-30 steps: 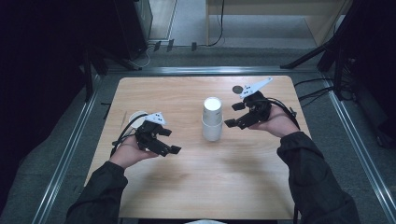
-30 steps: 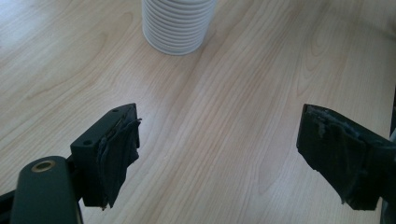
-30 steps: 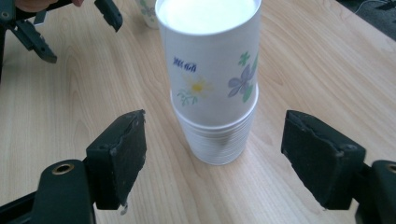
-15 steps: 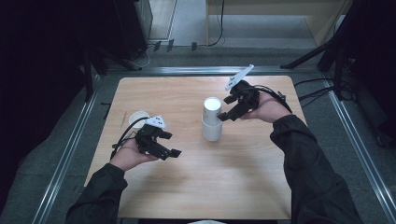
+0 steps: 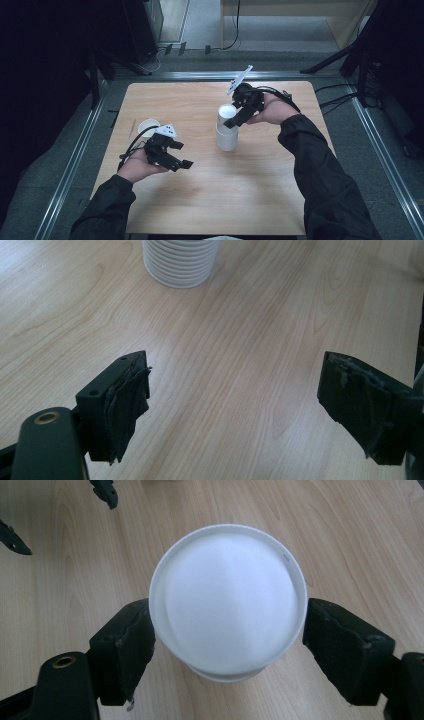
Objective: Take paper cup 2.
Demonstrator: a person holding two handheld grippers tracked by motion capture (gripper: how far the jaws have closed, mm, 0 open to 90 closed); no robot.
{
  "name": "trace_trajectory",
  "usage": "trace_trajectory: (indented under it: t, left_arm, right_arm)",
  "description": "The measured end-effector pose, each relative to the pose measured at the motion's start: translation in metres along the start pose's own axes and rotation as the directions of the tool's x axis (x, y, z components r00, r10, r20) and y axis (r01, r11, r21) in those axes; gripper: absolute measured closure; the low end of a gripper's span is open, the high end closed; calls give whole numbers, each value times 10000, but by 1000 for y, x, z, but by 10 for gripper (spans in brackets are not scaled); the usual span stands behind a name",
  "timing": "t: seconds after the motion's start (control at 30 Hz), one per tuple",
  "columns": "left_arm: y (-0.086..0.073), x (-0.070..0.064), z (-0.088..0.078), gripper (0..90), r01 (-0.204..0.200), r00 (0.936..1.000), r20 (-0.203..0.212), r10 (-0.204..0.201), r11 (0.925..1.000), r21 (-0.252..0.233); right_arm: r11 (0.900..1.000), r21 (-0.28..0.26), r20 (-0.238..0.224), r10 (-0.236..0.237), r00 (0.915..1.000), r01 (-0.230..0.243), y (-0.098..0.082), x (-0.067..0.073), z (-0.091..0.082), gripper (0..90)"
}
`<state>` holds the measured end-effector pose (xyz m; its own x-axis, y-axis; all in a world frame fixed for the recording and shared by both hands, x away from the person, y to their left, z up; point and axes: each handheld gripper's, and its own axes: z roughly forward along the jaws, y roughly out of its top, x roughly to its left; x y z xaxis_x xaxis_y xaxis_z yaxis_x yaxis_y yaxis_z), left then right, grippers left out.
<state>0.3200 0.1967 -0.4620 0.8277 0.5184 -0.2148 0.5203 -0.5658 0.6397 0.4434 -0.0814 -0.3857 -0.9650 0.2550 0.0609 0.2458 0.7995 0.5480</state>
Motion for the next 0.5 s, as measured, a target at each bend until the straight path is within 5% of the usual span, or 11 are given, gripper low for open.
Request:
trace_trajectory:
  t: [0.5]
  left_arm:
    - [-1, 0, 3, 136, -24, 10000, 35, 24, 9999, 136]
  right_arm:
    - [9997, 220, -66, 90, 9999, -88, 6, 1, 0, 322]
